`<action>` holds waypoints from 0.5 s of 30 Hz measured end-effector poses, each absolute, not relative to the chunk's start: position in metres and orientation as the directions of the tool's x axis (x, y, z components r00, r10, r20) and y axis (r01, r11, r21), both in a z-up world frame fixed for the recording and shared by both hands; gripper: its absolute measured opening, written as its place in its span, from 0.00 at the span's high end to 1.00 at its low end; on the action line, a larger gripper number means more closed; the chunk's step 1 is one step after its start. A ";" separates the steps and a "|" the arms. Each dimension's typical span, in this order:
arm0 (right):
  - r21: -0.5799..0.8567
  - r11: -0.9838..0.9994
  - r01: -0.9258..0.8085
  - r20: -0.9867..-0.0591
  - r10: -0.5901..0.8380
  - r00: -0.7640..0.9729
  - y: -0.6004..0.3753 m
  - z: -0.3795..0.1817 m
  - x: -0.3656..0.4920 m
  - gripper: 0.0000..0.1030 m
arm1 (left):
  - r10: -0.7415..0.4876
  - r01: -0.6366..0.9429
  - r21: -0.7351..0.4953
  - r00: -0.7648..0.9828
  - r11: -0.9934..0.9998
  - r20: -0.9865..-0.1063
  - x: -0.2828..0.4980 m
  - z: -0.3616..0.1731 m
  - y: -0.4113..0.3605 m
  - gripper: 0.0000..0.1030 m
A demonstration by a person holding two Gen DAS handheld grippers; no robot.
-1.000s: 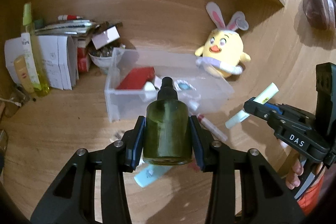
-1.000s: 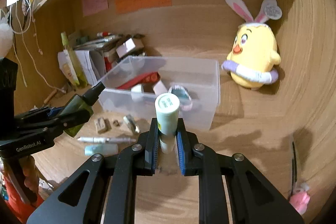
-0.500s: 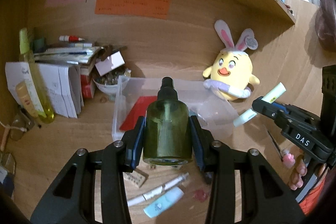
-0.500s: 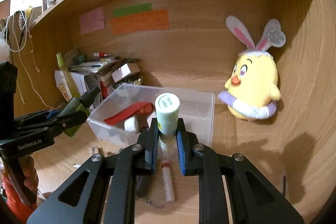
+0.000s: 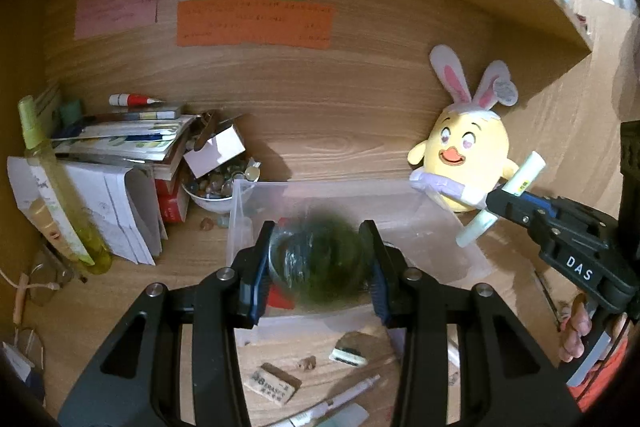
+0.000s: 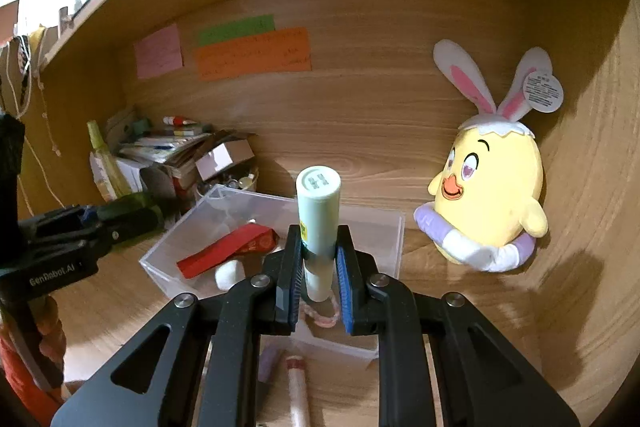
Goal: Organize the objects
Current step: 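Carry the green bottle and white-green tube over the clear box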
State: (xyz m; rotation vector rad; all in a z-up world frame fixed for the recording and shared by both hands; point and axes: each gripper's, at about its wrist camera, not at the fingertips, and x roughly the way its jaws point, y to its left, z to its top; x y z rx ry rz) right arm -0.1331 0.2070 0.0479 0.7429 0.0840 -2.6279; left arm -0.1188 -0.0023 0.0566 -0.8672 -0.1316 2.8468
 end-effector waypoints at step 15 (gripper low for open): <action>-0.007 -0.916 0.401 -0.644 -0.302 -0.703 0.200 0.002 -0.173 0.86 | 0.197 -0.113 -0.169 -0.737 -0.979 -0.646 -0.172 0.021 -0.006 0.60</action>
